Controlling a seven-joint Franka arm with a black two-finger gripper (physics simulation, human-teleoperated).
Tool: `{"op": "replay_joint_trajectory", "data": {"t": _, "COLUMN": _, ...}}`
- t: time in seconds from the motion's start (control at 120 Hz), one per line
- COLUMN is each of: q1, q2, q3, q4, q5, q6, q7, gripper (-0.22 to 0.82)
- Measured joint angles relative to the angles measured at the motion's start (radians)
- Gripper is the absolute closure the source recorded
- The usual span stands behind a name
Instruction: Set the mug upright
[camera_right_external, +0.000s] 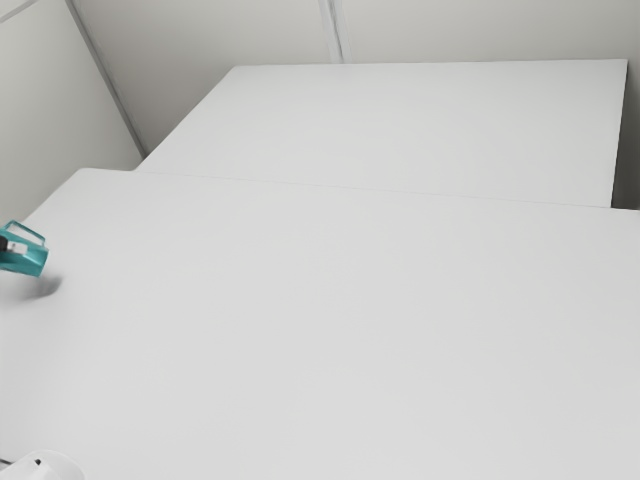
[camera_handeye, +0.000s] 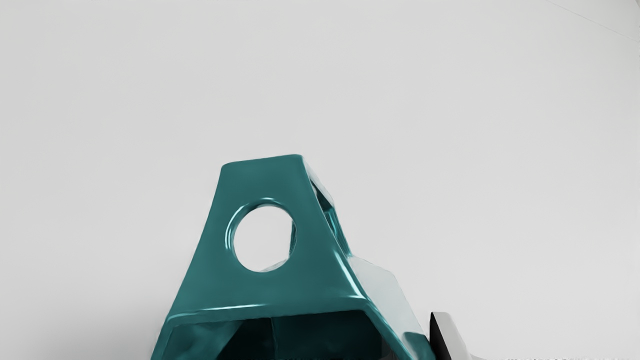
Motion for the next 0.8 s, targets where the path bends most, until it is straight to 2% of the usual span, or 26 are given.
{"op": "replay_joint_trajectory", "data": {"t": 0.133, "q1": -0.034, "q2": -0.188, "q3": -0.003, "q4": -0.155, "q5": 0.055, "q6": 0.034, "q7": -0.012, "gripper": 0.78}}
{"op": "replay_joint_trajectory", "data": {"t": 0.333, "q1": -0.227, "q2": -0.346, "q3": 0.005, "q4": -0.209, "q5": 0.191, "q6": 0.073, "q7": -0.062, "gripper": 0.78}}
{"op": "replay_joint_trajectory", "data": {"t": 0.458, "q1": -0.367, "q2": -0.424, "q3": 0.058, "q4": -0.308, "q5": 0.246, "q6": 0.116, "q7": -0.108, "gripper": 0.78}}
{"op": "replay_joint_trajectory", "data": {"t": 0.658, "q1": -0.555, "q2": -0.575, "q3": 0.101, "q4": -0.535, "q5": 0.341, "q6": 0.237, "q7": -0.204, "gripper": 0.78}}
{"op": "replay_joint_trajectory", "data": {"t": 0.8, "q1": -0.726, "q2": -0.647, "q3": 0.192, "q4": -0.664, "q5": 0.400, "q6": 0.323, "q7": -0.284, "gripper": 0.78}}
